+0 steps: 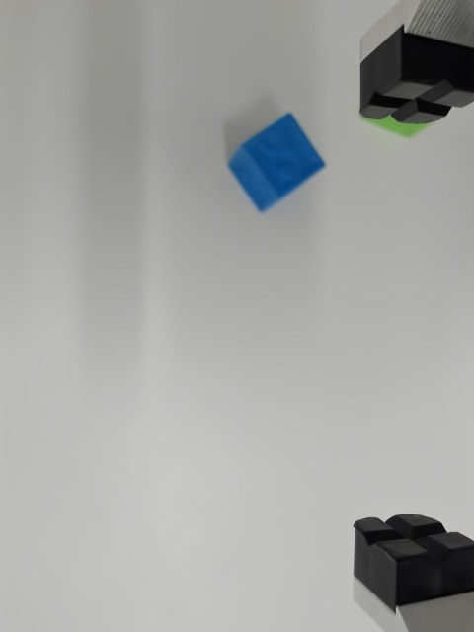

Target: Stack cube

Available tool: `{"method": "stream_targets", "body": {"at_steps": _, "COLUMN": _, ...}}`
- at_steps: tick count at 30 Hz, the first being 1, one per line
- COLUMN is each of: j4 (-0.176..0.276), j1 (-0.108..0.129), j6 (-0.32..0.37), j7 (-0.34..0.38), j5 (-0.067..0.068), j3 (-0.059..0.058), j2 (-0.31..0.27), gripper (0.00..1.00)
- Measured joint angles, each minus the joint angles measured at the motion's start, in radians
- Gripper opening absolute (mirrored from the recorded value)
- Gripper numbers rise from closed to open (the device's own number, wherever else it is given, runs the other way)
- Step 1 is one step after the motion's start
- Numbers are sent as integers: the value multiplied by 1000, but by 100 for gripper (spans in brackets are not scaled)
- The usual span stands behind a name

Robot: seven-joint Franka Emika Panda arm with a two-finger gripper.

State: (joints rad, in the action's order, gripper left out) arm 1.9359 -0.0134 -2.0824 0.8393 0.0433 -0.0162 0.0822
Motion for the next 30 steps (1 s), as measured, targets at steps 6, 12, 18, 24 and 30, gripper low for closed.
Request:
{"method": "stream_targets", "body": {"at_steps": 6, "j4": 0, "j1": 0, "j6": 0, "j7": 0, "j5": 0, "j3": 0, "j2": 0, "gripper": 100}}
{"method": "stream_targets", "body": {"at_steps": 12, "j4": 0, "j1": 0, "j6": 0, "j7": 0, "j5": 0, "j3": 0, "j2": 0, "gripper": 100}}
{"method": "stream_targets", "body": {"at_steps": 18, "j4": 3, "j1": 0, "j6": -1, "j7": 0, "j5": 0, "j3": 0, "j2": 0, "gripper": 100}}
{"method": "stream_targets", "body": {"at_steps": 24, "j4": 12, "j1": -2, "j6": -6, "j7": -1, "j5": 0, "j3": -2, "j2": -2, "gripper": 100}}
{"method": "stream_targets", "body": {"at_steps": 30, "j4": 31, "j1": -6, "j6": -16, "j7": -2, "j5": 0, "j3": -5, "j2": -9, "gripper": 100}}
